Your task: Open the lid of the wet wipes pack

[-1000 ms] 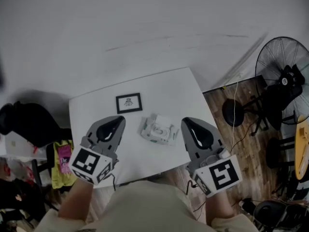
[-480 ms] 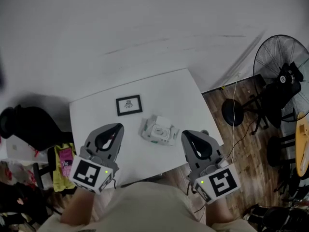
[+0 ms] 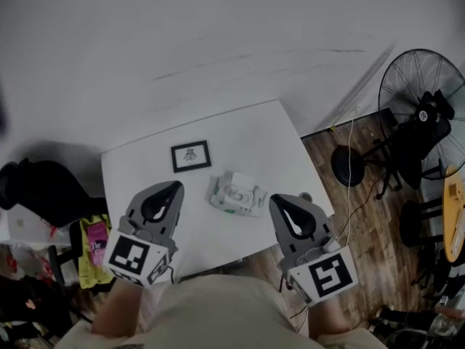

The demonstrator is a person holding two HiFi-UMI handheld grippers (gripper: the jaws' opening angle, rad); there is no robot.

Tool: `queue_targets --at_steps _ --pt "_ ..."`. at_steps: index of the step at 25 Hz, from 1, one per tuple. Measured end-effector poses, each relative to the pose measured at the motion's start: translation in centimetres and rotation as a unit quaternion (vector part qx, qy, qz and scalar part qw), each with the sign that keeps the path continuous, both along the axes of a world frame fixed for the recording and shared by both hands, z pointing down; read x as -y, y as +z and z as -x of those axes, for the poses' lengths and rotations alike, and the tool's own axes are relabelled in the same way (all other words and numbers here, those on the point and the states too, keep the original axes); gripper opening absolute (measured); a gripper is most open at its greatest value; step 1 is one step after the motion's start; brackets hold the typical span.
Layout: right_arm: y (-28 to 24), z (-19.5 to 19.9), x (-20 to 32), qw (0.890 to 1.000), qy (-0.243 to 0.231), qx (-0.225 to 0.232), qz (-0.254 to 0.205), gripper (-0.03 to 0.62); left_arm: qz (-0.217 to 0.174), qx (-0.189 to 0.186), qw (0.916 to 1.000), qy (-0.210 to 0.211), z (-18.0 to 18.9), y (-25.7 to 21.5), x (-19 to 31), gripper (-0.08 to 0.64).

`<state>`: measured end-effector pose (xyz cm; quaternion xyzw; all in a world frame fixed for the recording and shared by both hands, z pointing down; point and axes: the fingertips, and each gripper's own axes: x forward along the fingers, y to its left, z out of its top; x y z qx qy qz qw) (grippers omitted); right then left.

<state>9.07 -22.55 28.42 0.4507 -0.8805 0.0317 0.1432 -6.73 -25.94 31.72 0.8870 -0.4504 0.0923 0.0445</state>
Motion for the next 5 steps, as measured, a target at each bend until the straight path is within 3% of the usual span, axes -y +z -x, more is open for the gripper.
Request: queue_targets --at_steps 5 --pt "0.15 -0.07 0.22 1.000 0.002 0.006 0.001 0.025 0.012 0.002 0.9999 -0.005 -0.18 0.52 0.18 0.023"
